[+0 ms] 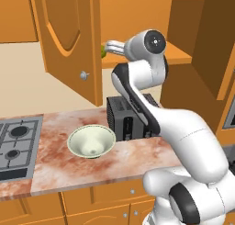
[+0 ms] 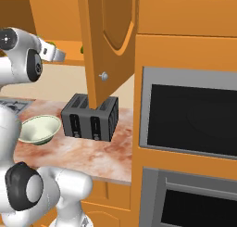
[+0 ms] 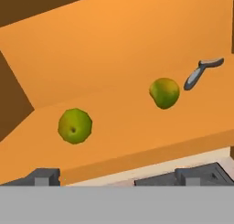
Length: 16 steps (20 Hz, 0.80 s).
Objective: Open the cabinet. Pick the mango and pear from the cabinet and place them into the bowl. Then close the cabinet.
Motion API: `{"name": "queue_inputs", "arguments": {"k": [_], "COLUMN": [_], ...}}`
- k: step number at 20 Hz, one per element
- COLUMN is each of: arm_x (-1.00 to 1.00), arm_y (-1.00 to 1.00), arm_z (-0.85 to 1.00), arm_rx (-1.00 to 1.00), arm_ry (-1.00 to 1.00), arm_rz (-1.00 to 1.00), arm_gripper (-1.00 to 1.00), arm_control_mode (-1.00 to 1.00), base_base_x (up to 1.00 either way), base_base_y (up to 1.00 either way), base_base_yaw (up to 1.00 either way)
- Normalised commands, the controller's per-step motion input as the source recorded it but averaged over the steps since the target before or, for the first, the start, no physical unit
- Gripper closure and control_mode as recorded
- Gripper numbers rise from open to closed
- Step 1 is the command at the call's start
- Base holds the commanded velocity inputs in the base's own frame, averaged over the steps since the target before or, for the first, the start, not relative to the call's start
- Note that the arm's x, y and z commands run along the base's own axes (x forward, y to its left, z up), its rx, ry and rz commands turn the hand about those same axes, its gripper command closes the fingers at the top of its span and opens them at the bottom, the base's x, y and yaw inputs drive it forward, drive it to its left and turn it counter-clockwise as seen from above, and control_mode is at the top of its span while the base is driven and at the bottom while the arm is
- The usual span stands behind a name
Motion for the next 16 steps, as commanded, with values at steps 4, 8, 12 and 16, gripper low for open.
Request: {"name": "queue_inputs", "arguments": {"k": [4, 8, 12, 16], "arm_x": [0.98, 0.75, 0.35, 0.09], "arm_y": [0.00, 0.21, 0.42, 0.17], "arm_z": [0.00, 0.00, 0.00, 0.00], "arm_rx": [0.00, 0.00, 0.00, -0.02], "arm_ry": [0.02, 0.14, 0.20, 0.17], "arm_rz": [0.00, 0.06, 0.19, 0.26], "arm_gripper": [-1.00, -1.00, -1.00, -1.00], "arm_control_mode": [-1.00, -1.00, -1.00, -1.00], "base_base_x": [0.00, 0.00, 0.00, 0.00], "base_base_y": [0.00, 0.00, 0.00, 0.00], "base_base_yaw": [0.00, 0.00, 0.00, 0.00]}}
